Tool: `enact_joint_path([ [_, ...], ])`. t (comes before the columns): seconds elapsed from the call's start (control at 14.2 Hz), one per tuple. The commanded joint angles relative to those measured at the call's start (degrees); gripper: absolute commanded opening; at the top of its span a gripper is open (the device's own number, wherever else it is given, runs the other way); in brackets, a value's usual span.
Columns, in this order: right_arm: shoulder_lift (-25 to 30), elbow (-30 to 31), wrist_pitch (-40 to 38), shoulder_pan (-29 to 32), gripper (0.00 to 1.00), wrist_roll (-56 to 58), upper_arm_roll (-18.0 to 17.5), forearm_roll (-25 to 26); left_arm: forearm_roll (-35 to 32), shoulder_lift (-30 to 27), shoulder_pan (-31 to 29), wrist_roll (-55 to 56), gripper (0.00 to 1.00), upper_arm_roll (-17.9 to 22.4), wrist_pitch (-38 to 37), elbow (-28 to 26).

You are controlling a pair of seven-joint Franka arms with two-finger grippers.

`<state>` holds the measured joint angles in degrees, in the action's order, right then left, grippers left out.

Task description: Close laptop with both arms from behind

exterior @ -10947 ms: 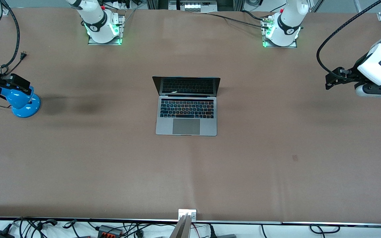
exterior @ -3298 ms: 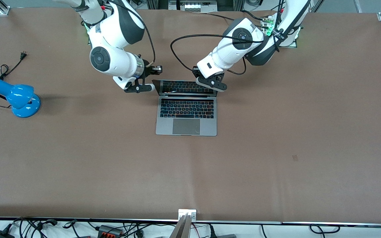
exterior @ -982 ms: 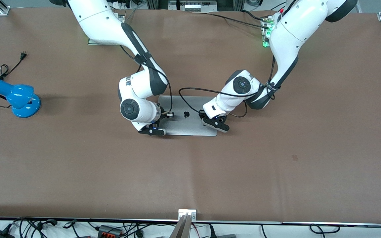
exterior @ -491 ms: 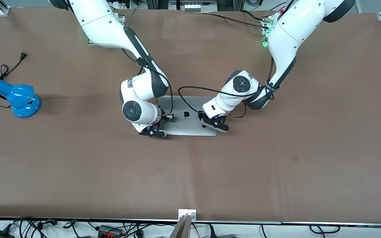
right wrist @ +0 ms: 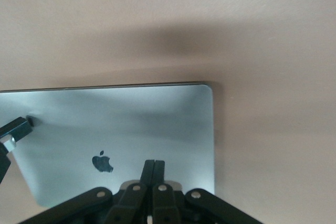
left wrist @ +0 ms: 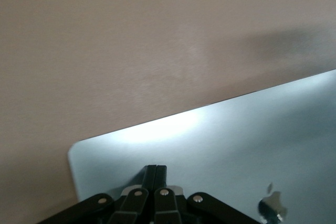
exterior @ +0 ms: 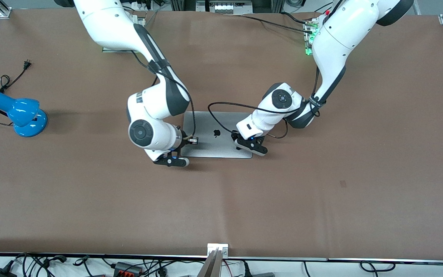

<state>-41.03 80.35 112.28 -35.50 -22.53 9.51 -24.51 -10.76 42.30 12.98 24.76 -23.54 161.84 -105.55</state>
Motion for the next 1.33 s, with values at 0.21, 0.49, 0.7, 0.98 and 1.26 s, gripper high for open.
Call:
enact_joint_path([
  [0.21,2.79,-0.90,-3.82,-0.53,0.48,-0.68,1.83,4.45,-1.28,-13.10,0.11,-0.86,0.00,-0.10,-27.68,0.61],
  [0.49,8.06,-0.81,-6.00,-0.71,1.00,-2.07,3.67,10.79,-0.93,-17.68,0.11,-5.14,0.00,-1.69,-50.51,6.48],
  [0.7,11.93,-0.81,-7.77,-0.01,1.00,-1.99,5.78,14.57,-0.66,-19.61,0.11,-8.67,0.07,-1.77,-64.07,11.93],
  [0.98,14.92,-2.99,-12.78,0.34,1.00,-1.37,8.16,19.32,-0.49,-24.62,-2.16,-9.91,0.77,-1.69,-72.97,15.02],
  [1.26,18.00,-3.62,-13.40,0.96,1.00,-1.02,14.39,18.80,0.74,-28.85,-5.33,-7.02,1.00,-1.07,-88.70,22.13],
])
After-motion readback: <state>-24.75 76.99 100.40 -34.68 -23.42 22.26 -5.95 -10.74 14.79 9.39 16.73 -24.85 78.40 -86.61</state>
